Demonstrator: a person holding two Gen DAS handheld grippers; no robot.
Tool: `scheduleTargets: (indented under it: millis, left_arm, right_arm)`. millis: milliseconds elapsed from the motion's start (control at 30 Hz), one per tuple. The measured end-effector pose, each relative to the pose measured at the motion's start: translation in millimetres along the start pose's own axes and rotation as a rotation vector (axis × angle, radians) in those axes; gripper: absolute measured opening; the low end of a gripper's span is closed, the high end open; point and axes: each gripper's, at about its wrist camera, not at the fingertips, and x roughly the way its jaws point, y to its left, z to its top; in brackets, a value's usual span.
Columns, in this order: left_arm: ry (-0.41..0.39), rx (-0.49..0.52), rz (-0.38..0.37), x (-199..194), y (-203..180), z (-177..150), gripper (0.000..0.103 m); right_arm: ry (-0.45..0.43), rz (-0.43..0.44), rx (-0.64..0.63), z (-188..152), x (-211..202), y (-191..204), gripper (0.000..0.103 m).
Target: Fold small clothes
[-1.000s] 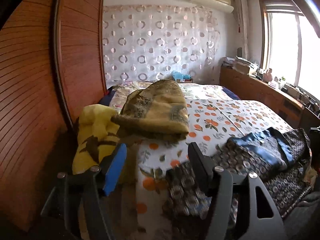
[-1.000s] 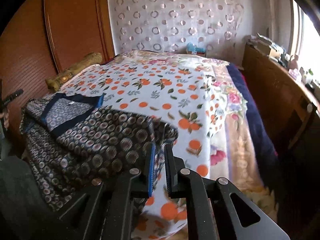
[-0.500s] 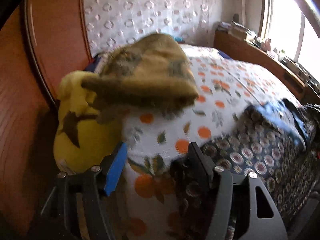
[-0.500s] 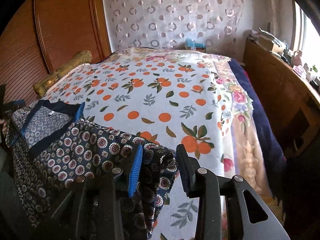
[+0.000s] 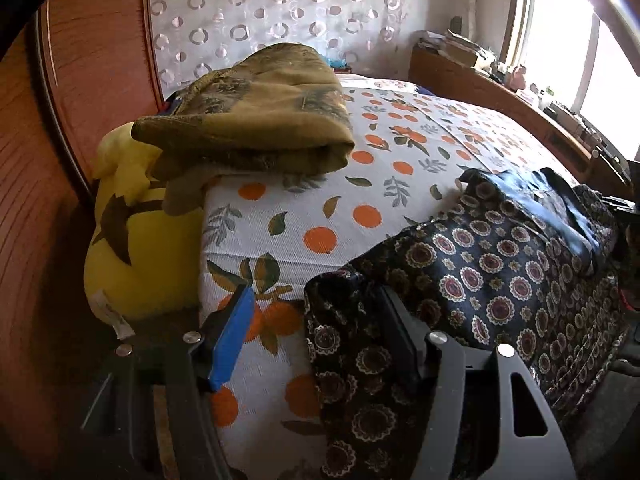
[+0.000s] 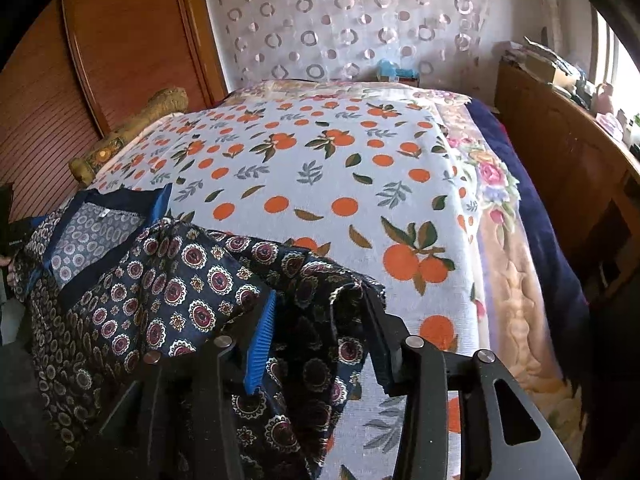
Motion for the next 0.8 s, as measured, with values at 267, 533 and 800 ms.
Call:
scheduleTargets:
  millis: [267,533,800]
  left_arm:
    - [-0.001,0.0,-0.004,1.7,-1.2,3.8,0.061]
    - [-0.002,0.007,-0.039,3.2,-6.3,4.8,0.044]
    - [-0.011,0.001,-0.035,4.0,-7.3,3.8,0.044]
  right_arm:
    - [0.019,0.012,-0.017,-0.4,5.4,7.6,0.065]
    - [0.028,-0.042,-0.013,1.3,11.9,4.4,0.065]
    - [0.036,-0.082,-0.012,4.2,15.8,1.9,0.065]
